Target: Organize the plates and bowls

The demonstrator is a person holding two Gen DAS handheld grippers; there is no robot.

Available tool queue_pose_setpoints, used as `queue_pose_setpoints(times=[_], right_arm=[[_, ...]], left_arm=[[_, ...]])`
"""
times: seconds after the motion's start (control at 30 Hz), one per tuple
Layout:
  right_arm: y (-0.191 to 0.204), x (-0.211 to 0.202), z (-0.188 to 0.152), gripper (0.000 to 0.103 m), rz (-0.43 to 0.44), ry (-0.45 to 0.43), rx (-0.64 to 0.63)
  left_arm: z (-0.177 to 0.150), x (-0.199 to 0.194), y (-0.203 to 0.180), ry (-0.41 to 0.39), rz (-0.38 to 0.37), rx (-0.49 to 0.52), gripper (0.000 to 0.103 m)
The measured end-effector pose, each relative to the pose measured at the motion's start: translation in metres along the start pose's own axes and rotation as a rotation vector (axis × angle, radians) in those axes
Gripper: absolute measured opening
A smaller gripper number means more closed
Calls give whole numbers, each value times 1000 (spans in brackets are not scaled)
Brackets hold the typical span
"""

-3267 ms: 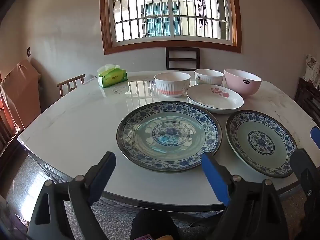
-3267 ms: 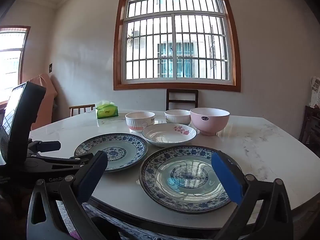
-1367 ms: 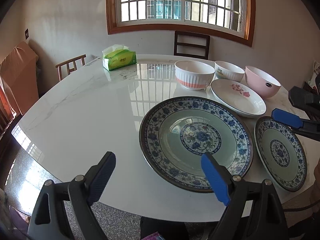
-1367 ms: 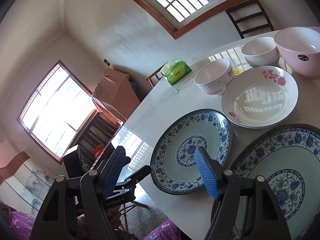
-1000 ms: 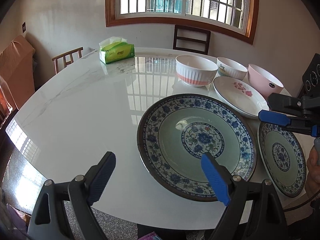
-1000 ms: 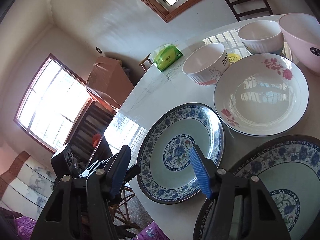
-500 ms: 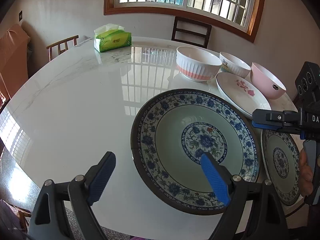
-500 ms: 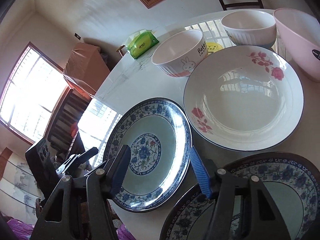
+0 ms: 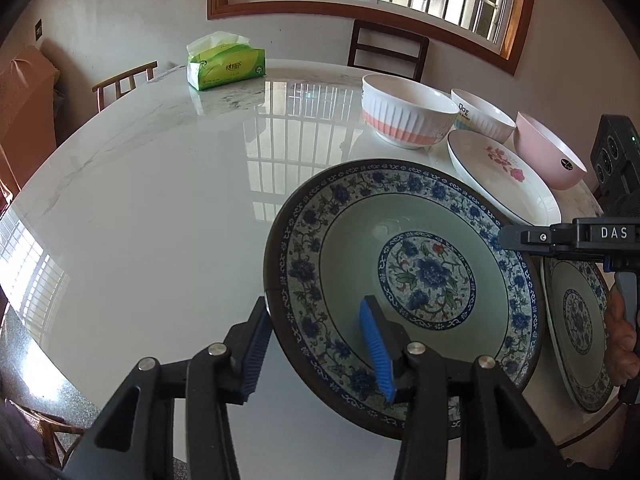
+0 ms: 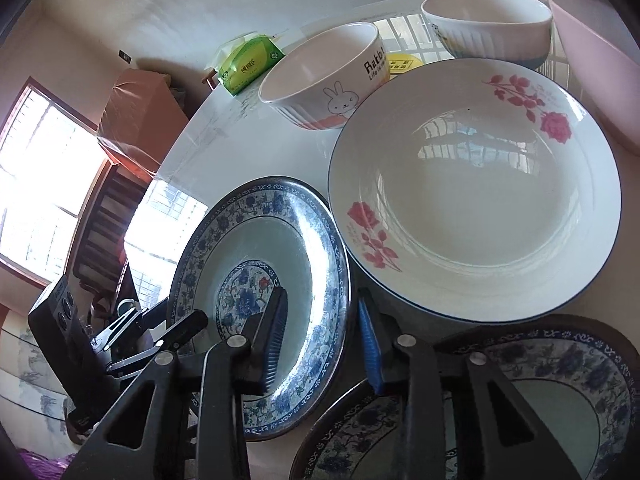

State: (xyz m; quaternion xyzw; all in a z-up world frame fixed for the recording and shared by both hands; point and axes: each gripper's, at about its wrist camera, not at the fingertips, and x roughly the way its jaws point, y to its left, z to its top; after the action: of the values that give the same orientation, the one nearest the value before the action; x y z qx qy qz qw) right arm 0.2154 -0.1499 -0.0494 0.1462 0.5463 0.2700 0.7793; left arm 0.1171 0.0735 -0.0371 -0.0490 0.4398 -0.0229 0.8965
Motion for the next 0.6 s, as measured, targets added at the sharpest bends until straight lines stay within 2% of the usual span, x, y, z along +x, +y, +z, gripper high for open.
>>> queue_pose_setpoints(times=[0.07, 0.3, 0.6], right_arm=[[-7, 0, -1, 15, 0, -5, 30], [-3, 4, -3, 12, -1, 2, 46], [11, 12, 3, 12, 14, 14, 48]], left_arm=[[1, -1, 5, -6, 2, -5, 39], [7, -3, 16, -24, 42, -15, 34], [18, -5, 37, -37, 82, -51, 32]])
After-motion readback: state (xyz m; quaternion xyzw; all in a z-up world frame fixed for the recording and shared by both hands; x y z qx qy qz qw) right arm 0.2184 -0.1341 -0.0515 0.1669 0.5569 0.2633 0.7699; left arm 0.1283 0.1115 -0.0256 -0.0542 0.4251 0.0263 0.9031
